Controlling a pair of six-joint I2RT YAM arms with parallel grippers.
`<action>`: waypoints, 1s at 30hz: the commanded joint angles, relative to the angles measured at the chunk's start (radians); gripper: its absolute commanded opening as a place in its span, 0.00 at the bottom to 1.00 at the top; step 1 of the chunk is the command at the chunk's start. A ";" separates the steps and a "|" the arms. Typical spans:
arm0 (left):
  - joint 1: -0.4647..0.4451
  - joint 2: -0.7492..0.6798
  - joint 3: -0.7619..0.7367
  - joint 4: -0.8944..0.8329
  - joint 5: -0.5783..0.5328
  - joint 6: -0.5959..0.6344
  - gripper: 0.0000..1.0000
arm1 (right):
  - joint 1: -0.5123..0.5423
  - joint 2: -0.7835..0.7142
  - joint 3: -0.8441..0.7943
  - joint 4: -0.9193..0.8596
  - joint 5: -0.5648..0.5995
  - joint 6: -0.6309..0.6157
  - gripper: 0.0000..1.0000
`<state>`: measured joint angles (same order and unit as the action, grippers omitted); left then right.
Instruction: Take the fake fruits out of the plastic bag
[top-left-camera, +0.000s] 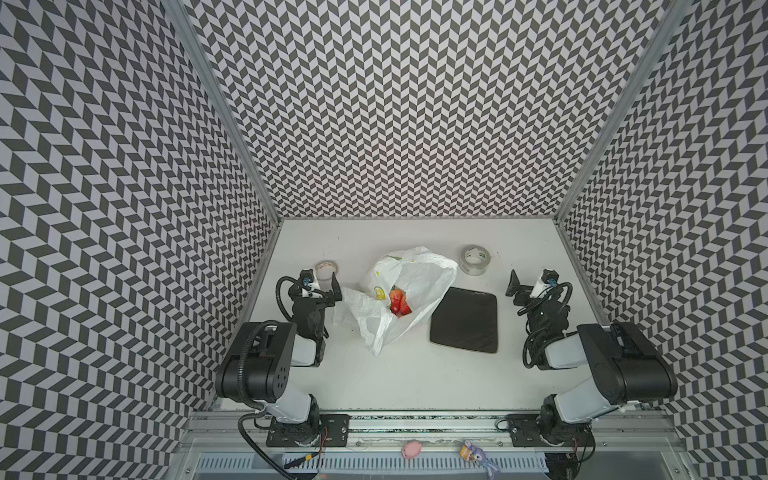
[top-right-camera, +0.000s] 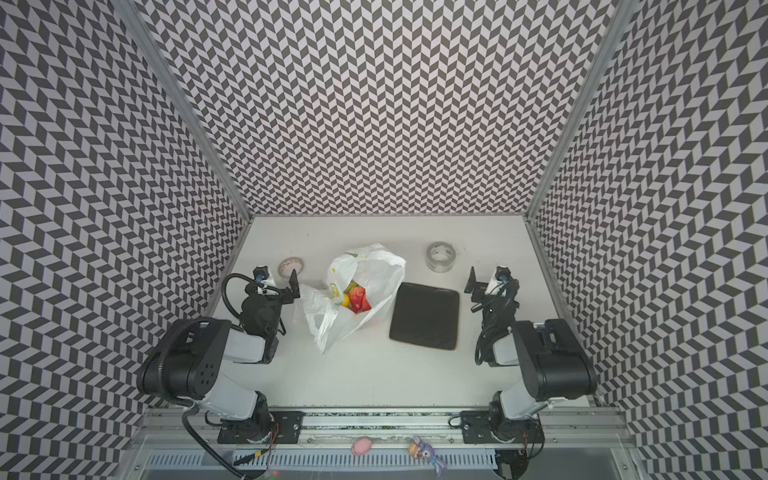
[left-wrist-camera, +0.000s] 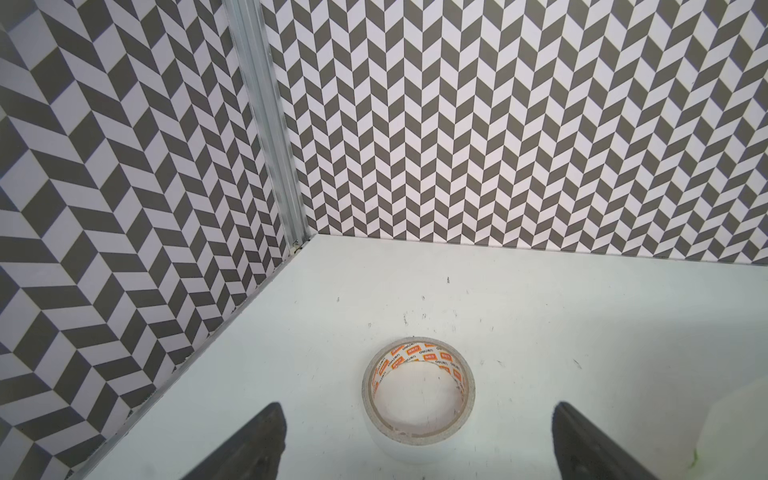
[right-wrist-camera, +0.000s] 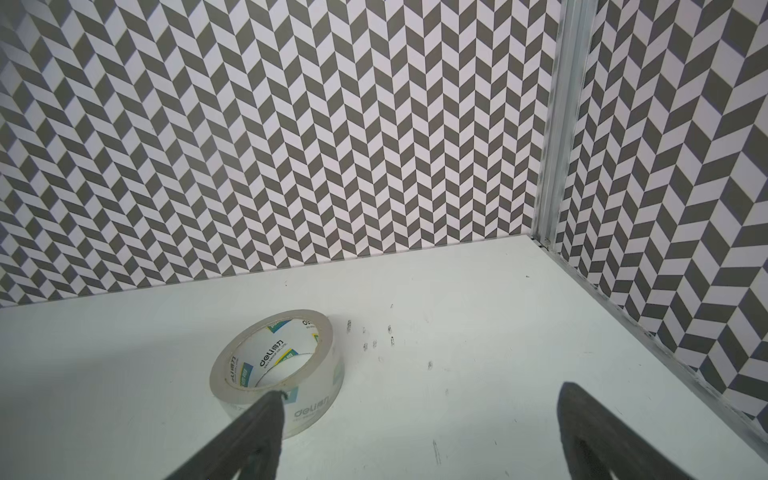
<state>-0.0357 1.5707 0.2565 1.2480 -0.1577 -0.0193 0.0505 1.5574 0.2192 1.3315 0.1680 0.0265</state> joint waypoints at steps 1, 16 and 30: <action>0.006 -0.011 -0.011 0.024 0.017 0.005 1.00 | 0.006 0.009 0.011 0.041 0.013 -0.008 1.00; 0.008 -0.012 -0.011 0.022 0.020 0.002 1.00 | 0.005 0.011 0.011 0.034 0.010 -0.005 1.00; 0.016 -0.142 -0.037 -0.037 -0.004 -0.016 1.00 | 0.005 -0.228 -0.046 -0.092 0.063 0.008 1.00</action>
<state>-0.0288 1.5002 0.2340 1.2301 -0.1455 -0.0208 0.0505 1.4475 0.1917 1.2617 0.1871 0.0288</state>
